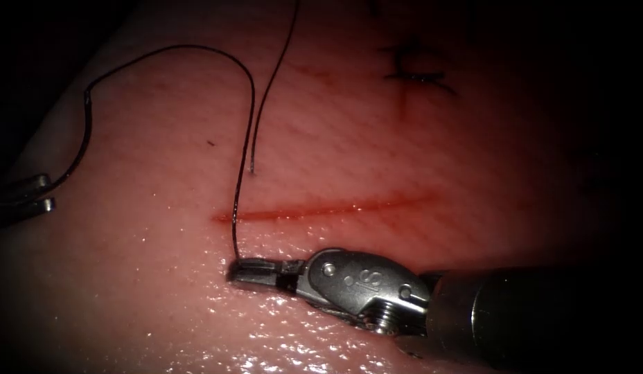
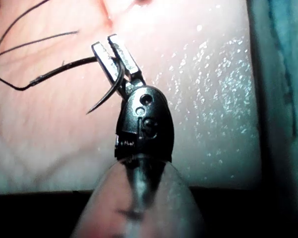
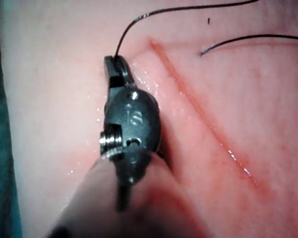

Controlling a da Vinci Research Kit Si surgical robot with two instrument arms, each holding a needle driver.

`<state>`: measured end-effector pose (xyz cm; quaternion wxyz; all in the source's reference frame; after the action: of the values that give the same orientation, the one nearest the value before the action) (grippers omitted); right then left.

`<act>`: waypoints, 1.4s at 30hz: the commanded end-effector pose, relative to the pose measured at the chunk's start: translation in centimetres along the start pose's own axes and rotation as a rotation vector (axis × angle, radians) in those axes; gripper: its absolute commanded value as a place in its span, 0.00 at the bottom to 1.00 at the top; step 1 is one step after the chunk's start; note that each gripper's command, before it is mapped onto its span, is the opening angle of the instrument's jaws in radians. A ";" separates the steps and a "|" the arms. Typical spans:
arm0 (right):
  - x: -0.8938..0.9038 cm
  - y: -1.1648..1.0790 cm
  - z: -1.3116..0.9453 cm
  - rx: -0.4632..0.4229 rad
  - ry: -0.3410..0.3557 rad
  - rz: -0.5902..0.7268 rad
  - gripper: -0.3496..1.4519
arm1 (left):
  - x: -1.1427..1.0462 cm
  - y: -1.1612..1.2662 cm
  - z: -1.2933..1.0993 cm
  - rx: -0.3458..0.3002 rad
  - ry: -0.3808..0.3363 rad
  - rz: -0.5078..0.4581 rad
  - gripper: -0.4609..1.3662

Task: Wound Closure
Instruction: Pull suture through wound

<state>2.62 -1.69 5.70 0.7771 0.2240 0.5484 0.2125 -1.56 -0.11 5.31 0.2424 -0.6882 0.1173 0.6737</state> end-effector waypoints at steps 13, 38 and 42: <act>0.07 -0.66 -0.01 0.082 -0.035 -0.032 0.00 | 0.01 -0.05 -0.02 -0.004 -0.001 -0.002 0.06; 0.03 -1.90 0.49 0.251 -0.093 0.028 0.00 | -0.04 0.02 -0.14 -0.006 -0.001 0.008 0.06; 0.07 -1.84 0.57 0.253 -0.091 0.024 0.00 | -0.04 -0.05 -0.20 0.014 -0.015 0.036 0.06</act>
<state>3.34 -3.17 4.75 0.7668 0.3298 0.5320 0.1420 -1.32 -0.16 5.35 0.2366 -0.6790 0.1332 0.6821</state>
